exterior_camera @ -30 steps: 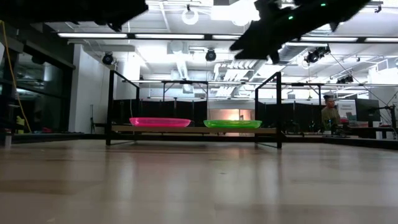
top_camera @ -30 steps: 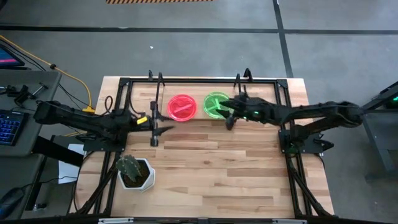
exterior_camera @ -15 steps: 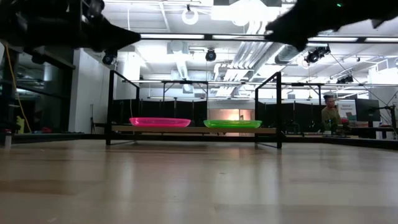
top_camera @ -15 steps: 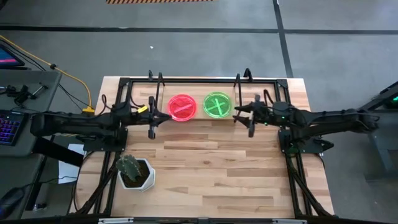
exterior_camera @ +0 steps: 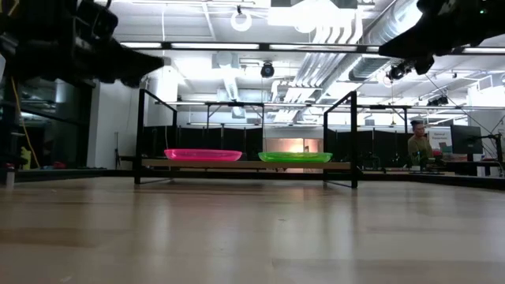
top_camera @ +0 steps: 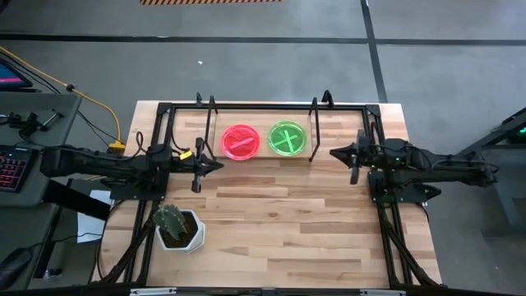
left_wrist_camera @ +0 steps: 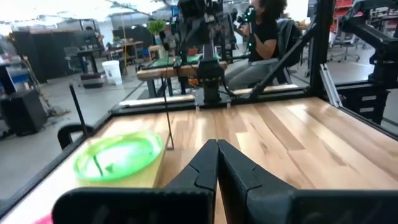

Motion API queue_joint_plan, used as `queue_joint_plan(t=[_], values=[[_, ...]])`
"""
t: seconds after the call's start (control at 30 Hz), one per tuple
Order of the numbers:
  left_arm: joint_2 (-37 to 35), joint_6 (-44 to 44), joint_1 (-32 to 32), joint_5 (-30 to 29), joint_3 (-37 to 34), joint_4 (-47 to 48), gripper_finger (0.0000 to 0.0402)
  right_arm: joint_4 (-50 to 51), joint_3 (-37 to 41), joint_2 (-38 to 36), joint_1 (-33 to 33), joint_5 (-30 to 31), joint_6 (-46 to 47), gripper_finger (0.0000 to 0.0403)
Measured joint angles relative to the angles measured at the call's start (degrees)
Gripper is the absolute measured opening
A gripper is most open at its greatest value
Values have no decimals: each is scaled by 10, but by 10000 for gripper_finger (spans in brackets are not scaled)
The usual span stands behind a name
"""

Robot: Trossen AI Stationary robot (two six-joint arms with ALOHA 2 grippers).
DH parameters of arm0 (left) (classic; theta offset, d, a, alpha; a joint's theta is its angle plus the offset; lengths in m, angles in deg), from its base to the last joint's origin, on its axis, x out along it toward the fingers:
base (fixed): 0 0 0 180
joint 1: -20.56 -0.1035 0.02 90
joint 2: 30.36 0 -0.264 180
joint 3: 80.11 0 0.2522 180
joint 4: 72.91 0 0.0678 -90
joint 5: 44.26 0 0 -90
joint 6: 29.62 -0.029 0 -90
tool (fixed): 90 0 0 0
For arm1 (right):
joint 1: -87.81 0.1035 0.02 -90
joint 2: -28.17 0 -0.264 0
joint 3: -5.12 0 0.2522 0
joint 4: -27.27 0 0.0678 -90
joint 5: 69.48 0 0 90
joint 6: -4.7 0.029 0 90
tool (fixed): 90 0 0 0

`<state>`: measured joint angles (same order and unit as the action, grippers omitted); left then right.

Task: Place and stack plates onto a shelf
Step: Return to Home Position

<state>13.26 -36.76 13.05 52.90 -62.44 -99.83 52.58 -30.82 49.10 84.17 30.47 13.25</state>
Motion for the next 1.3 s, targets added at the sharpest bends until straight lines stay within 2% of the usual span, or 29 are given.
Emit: queue_joint_plan(t=[0.2,0.43,0.67,0.93,1.07,1.3], values=[[-64,19,0,0,-32,20,0,34,0,-38,0,0,6,6],[-186,56,17,-1,-32,201,0,66,0,-46,0,1,11,1],[-279,83,84,-4,-32,274,0,101,0,-53,0,1,43,0],[-321,50,161,-112,-32,314,0,108,0,-53,26,4,66,0],[-326,30,165,-122,-32,301,0,39,26,-54,45,10,60,0],[-326,25,165,-127,-32,301,0,-161,151,-53,77,6,41,0]])
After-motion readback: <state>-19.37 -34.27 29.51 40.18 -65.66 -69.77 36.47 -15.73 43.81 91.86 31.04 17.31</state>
